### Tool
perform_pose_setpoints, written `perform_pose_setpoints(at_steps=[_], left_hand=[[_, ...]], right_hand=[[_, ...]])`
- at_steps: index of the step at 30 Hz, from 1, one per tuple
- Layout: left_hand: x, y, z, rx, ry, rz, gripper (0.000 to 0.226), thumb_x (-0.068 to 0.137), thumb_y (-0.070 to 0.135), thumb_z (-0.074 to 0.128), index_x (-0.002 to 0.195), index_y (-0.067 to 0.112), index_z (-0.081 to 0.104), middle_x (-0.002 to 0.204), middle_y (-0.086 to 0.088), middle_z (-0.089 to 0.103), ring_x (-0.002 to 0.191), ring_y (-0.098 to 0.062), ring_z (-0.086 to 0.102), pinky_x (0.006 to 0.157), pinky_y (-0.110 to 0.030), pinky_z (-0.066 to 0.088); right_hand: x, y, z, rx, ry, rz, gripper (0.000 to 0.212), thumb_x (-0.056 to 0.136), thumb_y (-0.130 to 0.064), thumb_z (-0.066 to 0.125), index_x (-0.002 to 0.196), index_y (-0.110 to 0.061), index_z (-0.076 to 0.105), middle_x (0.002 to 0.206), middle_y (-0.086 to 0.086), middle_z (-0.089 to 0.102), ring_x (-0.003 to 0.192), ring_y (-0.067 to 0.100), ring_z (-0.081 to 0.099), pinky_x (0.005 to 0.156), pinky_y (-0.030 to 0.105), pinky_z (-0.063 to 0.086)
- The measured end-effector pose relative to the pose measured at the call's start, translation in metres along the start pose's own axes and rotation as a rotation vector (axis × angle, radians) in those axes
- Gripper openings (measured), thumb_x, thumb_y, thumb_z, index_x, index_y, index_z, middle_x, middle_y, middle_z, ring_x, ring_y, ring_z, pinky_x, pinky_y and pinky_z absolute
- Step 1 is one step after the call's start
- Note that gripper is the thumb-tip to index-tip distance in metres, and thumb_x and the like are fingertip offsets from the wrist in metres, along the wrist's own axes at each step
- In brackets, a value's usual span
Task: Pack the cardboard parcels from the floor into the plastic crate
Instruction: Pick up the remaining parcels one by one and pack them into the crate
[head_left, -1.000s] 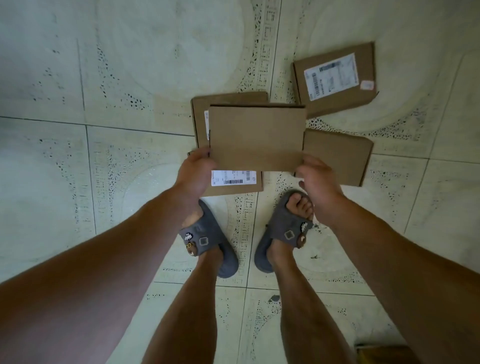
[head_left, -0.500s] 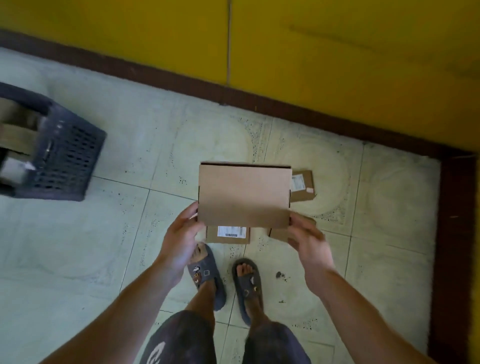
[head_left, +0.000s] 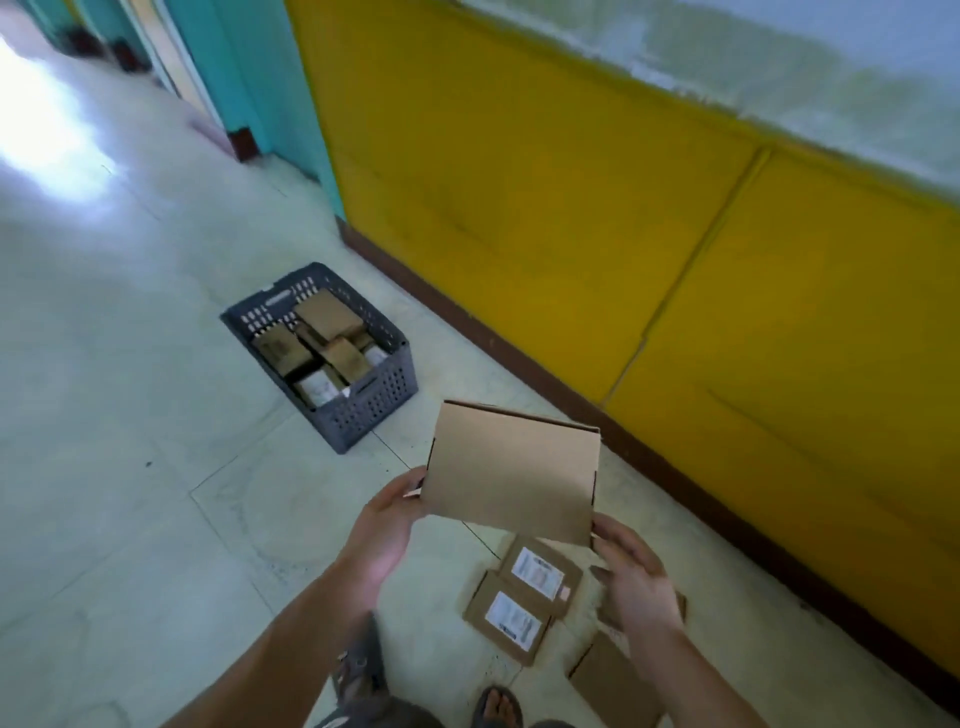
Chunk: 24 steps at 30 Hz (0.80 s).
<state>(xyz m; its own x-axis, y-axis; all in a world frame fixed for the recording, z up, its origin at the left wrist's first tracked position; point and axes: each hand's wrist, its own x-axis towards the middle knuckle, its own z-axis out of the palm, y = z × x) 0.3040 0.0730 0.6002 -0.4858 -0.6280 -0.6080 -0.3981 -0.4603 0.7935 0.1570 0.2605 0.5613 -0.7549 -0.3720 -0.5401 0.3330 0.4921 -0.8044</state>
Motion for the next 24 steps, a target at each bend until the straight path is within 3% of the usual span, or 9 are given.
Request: perform_pose_setpoints(at_steps=[3,6,10,13,18,24], left_hand=[[-0.002,0.007,-0.042,-0.115,0.033,0.072,0.036,0.09,0.0,0.054,0.092,0.032,0.069,0.091,0.022,0.072,0.087,0.008,0.061,0.076,-0.015,0.043],[0.006,0.017,-0.098,-0.134,0.185,0.086,0.034,0.091,0.005,0.055,0.093,0.037,0.065,0.104,0.016,0.067,0.102,-0.01,0.058,0.092,-0.026,0.042],[0.017,0.031,-0.184,-0.131,0.232,0.108,0.035,0.093,0.006,0.049,0.12,0.026,0.061,0.119,0.007,0.059,0.115,-0.016,0.049,0.102,-0.035,0.035],[0.026,0.043,-0.255,-0.124,0.268,0.115,0.039,0.093,0.01,0.051,0.13,0.023,0.057,0.127,0.005,0.057,0.12,-0.018,0.048,0.108,-0.04,0.034],[0.051,0.058,-0.357,-0.127,0.266,0.126,0.042,0.089,0.014,0.057,0.128,0.027,0.06,0.124,0.01,0.062,0.119,-0.015,0.053,0.102,-0.034,0.038],[0.107,0.088,-0.425,-0.14,0.249,0.109,0.043,0.088,0.01,0.059,0.129,0.024,0.06,0.124,0.007,0.062,0.117,-0.016,0.054,0.096,-0.031,0.039]], right_hand=[[-0.002,-0.037,0.042,0.002,-0.048,-0.059,0.029,0.096,-0.012,0.052,0.092,-0.036,0.069,0.103,-0.015,0.065,0.097,0.009,0.061,0.094,0.036,0.048],[-0.001,-0.069,0.095,-0.023,-0.125,-0.103,0.026,0.097,-0.01,0.051,0.102,-0.027,0.069,0.109,-0.008,0.066,0.105,0.015,0.059,0.095,0.036,0.048],[-0.007,-0.104,0.185,-0.049,-0.169,-0.16,0.025,0.097,-0.012,0.051,0.109,-0.024,0.069,0.113,-0.006,0.066,0.109,0.018,0.058,0.098,0.039,0.048],[-0.019,-0.127,0.256,-0.03,-0.218,-0.154,0.024,0.097,-0.012,0.052,0.11,-0.022,0.069,0.107,-0.009,0.065,0.108,0.018,0.058,0.096,0.037,0.047],[-0.033,-0.158,0.359,-0.007,-0.244,-0.144,0.023,0.097,-0.011,0.05,0.107,-0.022,0.067,0.111,-0.003,0.065,0.109,0.02,0.057,0.096,0.038,0.046],[-0.013,-0.191,0.439,-0.013,-0.241,-0.141,0.023,0.098,-0.013,0.05,0.102,-0.027,0.067,0.11,-0.003,0.064,0.108,0.019,0.056,0.093,0.034,0.044]])
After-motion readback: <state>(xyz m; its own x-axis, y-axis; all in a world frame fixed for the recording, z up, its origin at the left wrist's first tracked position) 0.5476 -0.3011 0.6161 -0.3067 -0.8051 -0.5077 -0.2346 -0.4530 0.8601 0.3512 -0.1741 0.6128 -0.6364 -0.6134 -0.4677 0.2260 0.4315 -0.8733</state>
